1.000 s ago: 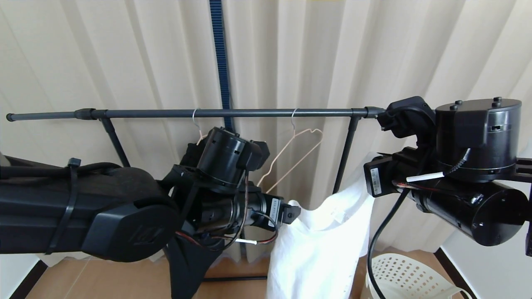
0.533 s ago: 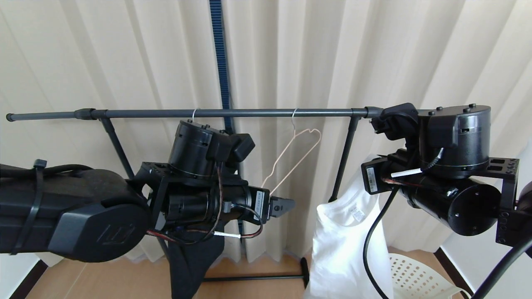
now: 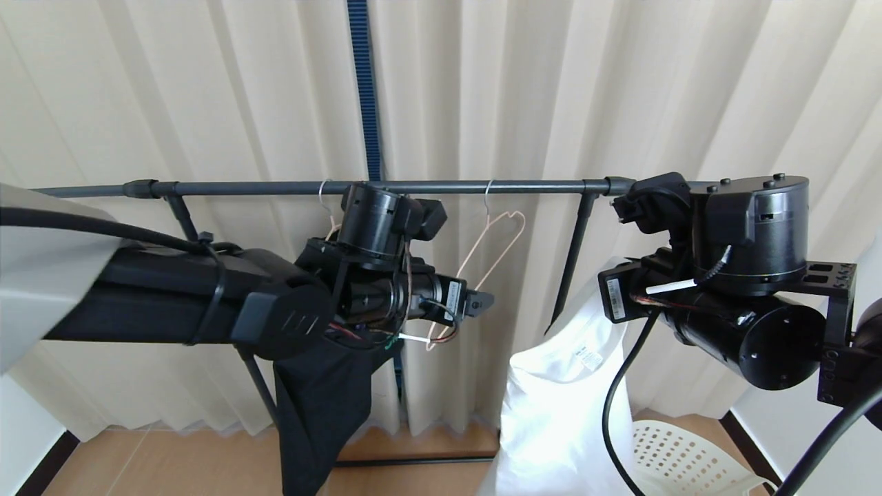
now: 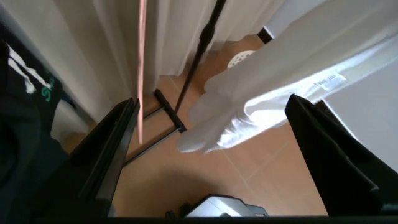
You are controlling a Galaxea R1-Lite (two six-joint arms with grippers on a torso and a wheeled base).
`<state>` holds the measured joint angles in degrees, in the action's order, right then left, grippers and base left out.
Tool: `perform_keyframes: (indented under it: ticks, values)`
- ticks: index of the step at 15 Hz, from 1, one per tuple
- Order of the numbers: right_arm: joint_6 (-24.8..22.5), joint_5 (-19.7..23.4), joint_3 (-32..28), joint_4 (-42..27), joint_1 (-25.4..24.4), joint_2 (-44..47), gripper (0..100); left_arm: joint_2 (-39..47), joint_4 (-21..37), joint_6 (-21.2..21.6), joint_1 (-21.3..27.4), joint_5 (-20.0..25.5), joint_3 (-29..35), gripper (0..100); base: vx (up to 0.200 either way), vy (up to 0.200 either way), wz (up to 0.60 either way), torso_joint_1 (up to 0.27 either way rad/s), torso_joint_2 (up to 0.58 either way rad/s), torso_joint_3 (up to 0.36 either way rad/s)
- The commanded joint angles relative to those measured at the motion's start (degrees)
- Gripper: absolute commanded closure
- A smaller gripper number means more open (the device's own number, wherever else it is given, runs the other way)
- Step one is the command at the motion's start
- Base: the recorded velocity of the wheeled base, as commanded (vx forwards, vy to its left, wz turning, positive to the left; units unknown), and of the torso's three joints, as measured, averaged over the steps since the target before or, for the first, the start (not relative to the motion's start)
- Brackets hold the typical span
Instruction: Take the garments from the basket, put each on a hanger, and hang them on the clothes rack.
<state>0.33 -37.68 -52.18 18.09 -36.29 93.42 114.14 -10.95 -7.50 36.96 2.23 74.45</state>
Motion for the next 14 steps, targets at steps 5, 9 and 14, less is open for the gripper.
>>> perform_keyframes:
  ticks: [5,9,14]
  values:
    - [-0.3,0.0,-0.1,0.4,0.4,1.1,100,13.0,-0.1,2.0,-3.4,-2.1,11.7,0,0.000,0.000,0.00,0.000,0.00,0.000]
    - [-0.3,0.0,-0.1,0.4,0.4,1.2,100,17.6,0.0,2.5,-3.7,-2.7,18.1,0,0.000,0.000,0.00,0.000,0.00,0.000]
    - [-0.3,0.0,-0.1,0.4,0.4,1.0,100,21.7,0.8,6.3,-3.1,-8.7,22.5,0,0.000,0.000,0.00,0.000,0.00,0.000]
